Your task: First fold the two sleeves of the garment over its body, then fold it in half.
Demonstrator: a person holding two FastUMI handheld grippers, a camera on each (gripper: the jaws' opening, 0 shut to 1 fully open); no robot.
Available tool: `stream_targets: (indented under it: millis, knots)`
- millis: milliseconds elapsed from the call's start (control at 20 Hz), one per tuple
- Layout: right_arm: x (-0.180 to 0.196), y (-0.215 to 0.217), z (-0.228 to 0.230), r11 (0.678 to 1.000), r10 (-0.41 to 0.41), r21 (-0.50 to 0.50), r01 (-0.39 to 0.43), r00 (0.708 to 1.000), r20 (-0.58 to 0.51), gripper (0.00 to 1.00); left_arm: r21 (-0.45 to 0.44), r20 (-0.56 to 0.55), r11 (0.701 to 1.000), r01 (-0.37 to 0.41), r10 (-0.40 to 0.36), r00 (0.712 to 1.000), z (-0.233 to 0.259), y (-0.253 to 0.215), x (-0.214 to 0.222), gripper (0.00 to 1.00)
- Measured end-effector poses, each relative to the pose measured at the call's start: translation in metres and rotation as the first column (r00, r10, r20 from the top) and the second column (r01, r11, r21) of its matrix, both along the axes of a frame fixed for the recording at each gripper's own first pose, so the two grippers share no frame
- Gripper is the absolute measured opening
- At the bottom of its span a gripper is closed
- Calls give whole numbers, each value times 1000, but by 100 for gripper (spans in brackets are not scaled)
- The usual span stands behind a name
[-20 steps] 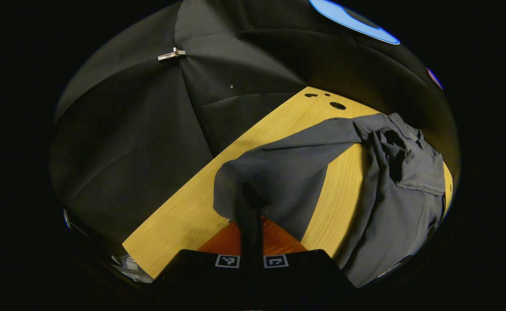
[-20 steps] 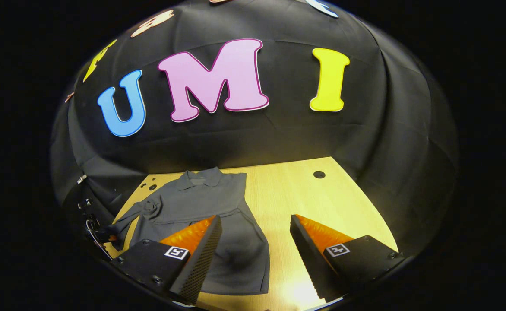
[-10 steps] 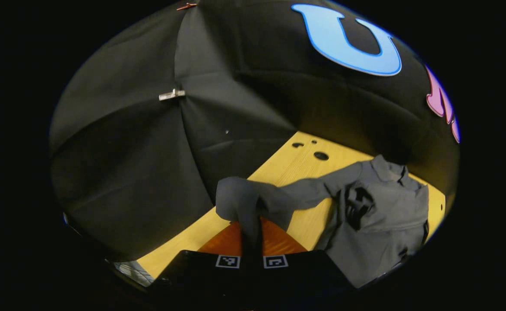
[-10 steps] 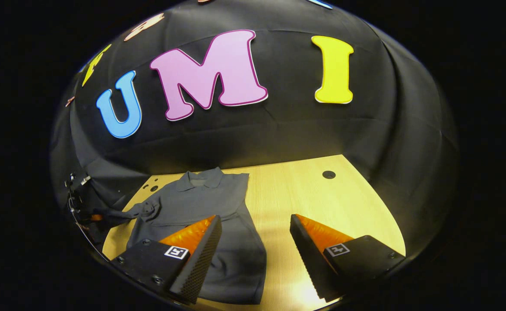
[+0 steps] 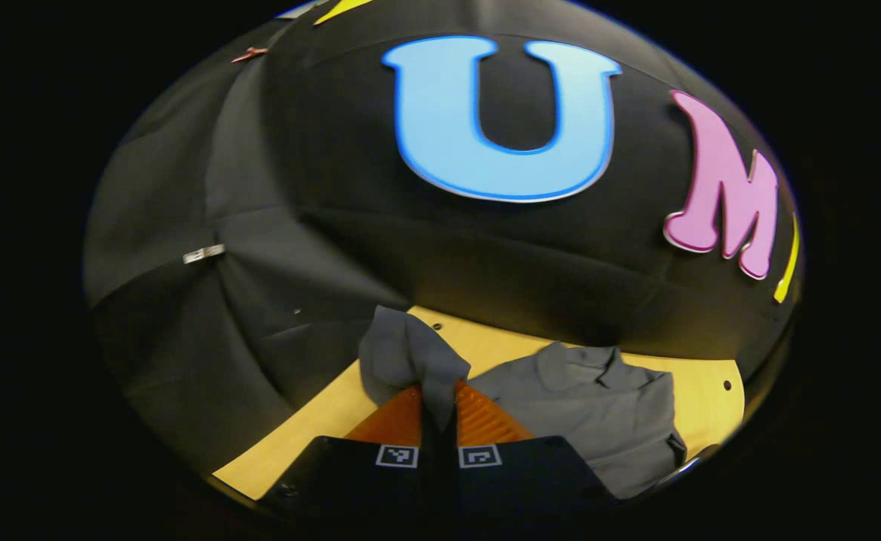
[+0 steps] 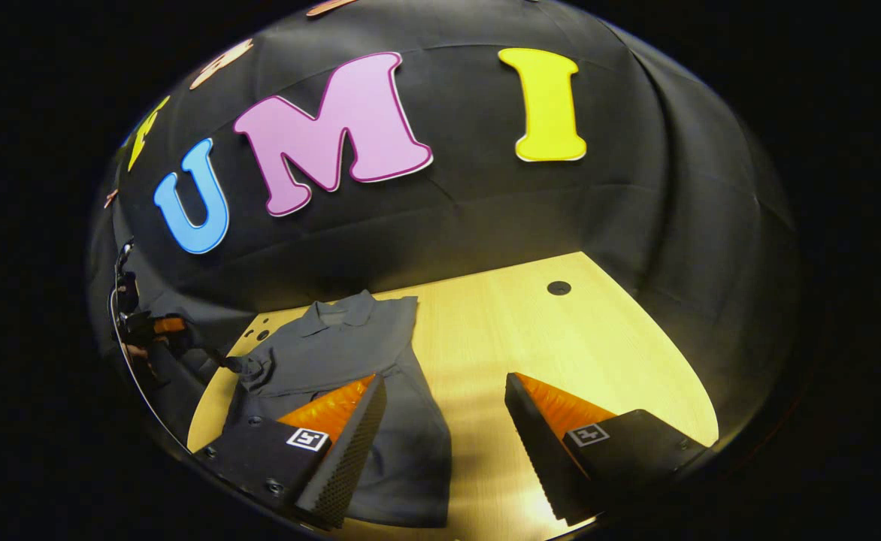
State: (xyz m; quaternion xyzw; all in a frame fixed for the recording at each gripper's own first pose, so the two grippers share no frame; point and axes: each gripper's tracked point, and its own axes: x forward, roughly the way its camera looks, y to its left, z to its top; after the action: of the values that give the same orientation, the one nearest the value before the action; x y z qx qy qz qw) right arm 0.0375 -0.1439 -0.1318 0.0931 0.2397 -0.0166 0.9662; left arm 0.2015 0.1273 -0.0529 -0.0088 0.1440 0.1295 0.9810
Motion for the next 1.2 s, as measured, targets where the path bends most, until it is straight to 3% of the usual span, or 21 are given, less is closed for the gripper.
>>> stream_targets:
  millis: [150, 350, 600, 800, 1000, 1100, 1200]
  knots:
    - [-3, -19, -6, 999, -43, 5, 43, 999, 22, 99, 31, -17, 989, 144, -144, 989, -4, -73, 23, 5]
    - [-17, -34, -12, 997, -71, 2, 71, 997, 27, 99, -4, -58, 958, 286, -286, 956, -26, -166, 52, 5]
    - [-29, -49, -20, 994, -107, -7, 107, 994, 8, 99, -17, -130, 910, 415, -414, 901, -61, -251, 78, 5]
    - [-46, -65, -27, 991, -135, -9, 135, 991, -13, 99, -42, -185, 884, 465, -465, 866, -101, -302, 92, 8]
    - [-54, -71, -31, 989, -144, -19, 144, 989, -27, 99, -54, -215, 871, 488, -488, 846, -128, -332, 100, 20]
    - [-58, -71, -34, 990, -141, -20, 141, 989, -35, 99, -67, -220, 867, 493, -495, 840, -134, -338, 98, 33]
    - [-57, -69, -36, 991, -135, -16, 135, 990, -38, 99, -103, -188, 866, 490, -501, 845, -128, -341, 92, 59]
